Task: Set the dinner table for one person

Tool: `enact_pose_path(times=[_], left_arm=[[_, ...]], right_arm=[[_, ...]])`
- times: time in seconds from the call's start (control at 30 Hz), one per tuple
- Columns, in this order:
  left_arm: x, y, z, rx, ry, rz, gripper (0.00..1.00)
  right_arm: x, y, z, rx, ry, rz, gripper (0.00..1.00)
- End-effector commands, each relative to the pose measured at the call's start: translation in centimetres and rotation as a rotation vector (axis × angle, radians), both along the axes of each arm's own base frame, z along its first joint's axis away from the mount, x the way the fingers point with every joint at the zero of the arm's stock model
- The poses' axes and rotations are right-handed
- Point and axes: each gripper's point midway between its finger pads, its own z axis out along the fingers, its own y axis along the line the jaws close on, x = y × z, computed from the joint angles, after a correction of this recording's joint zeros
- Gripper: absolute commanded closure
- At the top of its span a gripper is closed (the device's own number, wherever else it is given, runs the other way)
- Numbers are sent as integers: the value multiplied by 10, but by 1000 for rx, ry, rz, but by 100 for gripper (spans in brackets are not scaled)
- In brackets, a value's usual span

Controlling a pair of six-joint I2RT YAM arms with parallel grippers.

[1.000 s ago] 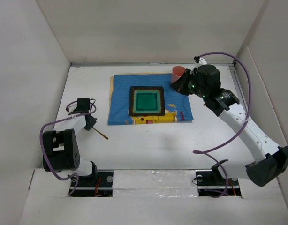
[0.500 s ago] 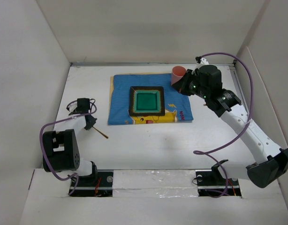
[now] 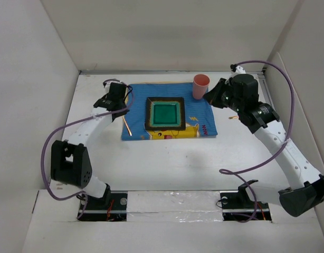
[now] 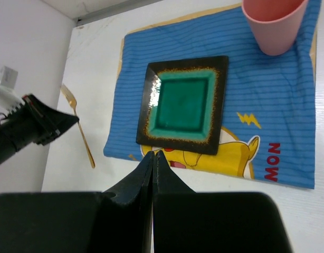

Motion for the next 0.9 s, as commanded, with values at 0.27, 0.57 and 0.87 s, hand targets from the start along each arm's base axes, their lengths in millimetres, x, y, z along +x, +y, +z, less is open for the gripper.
enact_pose_path(times=[0.27, 0.57, 0.87], left_arm=[[87, -63, -2, 148, 12, -256, 100], [106, -61, -43, 229, 75, -290, 100], [109, -70, -74, 204, 113, -319, 100]], right_arm=[[-20, -45, -13, -48, 29, -101, 100], [-30, -70, -38, -88, 84, -189, 100], [-20, -109, -66, -98, 152, -353, 99]])
